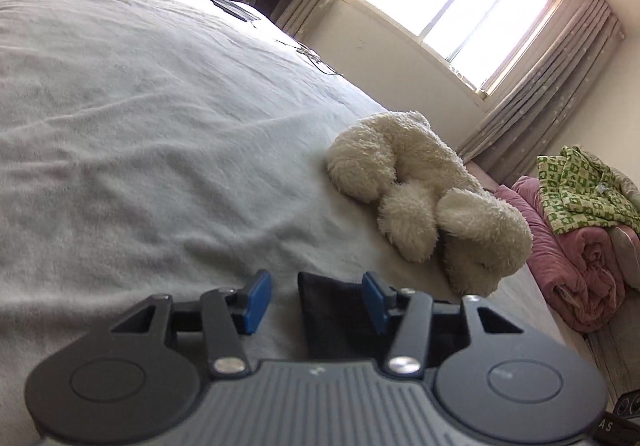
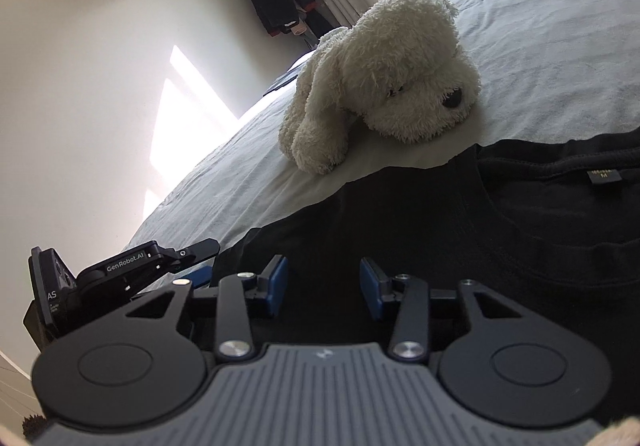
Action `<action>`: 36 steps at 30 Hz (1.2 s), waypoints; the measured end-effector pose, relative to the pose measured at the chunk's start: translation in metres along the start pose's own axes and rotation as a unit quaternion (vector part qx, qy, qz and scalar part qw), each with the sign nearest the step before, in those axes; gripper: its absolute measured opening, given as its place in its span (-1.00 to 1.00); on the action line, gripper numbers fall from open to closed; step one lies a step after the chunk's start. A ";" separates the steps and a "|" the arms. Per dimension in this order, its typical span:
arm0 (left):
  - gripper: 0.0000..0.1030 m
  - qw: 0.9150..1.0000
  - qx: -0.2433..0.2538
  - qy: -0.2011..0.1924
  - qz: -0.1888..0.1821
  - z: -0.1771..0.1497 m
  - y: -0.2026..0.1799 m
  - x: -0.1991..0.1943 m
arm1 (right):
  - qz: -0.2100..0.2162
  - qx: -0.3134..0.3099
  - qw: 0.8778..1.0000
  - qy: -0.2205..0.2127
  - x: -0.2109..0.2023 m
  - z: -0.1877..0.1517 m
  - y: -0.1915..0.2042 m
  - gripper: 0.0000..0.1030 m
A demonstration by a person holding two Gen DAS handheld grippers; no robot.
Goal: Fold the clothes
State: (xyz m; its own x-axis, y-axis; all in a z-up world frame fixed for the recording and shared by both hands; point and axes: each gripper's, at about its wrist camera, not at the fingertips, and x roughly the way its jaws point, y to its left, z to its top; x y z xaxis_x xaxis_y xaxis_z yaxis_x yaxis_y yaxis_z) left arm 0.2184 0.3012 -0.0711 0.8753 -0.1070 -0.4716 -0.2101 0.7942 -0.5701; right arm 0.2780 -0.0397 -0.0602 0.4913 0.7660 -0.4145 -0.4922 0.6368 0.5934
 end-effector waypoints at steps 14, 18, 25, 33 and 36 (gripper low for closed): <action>-0.92 0.995 -0.077 -0.004 -0.060 0.017 0.019 -0.008 | -0.057 -0.102 0.992 0.037 0.029 0.003 0.048 -0.53; -0.92 0.995 -0.087 0.000 -0.055 0.019 0.022 -0.009 | -0.078 -0.133 0.986 0.057 0.059 0.005 0.058 -0.67; -0.88 0.996 -0.081 0.010 -0.024 0.017 0.027 -0.003 | -0.085 -0.169 0.980 0.058 0.102 0.011 0.064 -0.70; -0.48 0.996 -0.081 0.025 -0.029 0.015 0.033 0.000 | -0.066 -0.176 0.981 0.053 0.128 0.024 0.060 -0.69; -0.61 0.997 -0.071 0.027 -0.022 0.015 0.031 -0.001 | -0.049 -0.135 0.989 0.031 0.105 0.035 0.050 -0.60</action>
